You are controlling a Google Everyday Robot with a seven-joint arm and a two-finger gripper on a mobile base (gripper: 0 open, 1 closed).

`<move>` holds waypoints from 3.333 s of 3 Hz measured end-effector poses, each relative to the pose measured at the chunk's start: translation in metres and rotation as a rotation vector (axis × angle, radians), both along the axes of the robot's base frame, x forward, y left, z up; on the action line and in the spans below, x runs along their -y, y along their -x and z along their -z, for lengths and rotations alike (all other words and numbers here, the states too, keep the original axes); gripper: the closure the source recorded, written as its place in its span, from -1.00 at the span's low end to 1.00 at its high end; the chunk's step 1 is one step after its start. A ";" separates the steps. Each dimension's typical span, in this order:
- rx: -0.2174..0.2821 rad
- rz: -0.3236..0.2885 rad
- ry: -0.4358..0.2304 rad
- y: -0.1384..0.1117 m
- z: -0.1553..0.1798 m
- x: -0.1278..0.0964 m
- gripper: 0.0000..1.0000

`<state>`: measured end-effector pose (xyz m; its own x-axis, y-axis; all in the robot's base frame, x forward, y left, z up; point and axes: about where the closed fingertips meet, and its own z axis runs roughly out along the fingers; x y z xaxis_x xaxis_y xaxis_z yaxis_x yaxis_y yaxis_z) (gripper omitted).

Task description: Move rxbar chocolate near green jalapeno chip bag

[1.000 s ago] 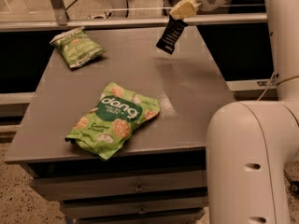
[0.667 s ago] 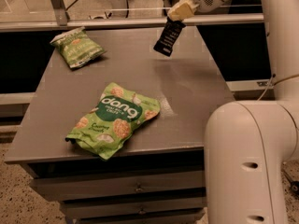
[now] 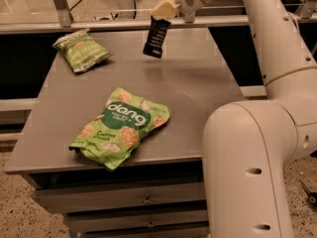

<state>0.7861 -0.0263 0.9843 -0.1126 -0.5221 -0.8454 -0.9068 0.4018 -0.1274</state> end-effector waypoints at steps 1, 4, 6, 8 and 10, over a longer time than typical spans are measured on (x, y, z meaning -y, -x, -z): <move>-0.029 -0.008 -0.047 -0.002 0.007 -0.049 1.00; -0.184 -0.026 -0.097 0.042 0.065 -0.133 -0.23; -0.218 -0.008 -0.098 0.053 0.088 -0.144 -1.00; -0.145 0.049 -0.095 0.051 0.059 -0.093 -1.00; 0.050 0.065 -0.093 0.069 -0.016 0.052 -1.00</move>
Offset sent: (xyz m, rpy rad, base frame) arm -0.0508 0.1385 -0.0516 0.1024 0.1443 0.0205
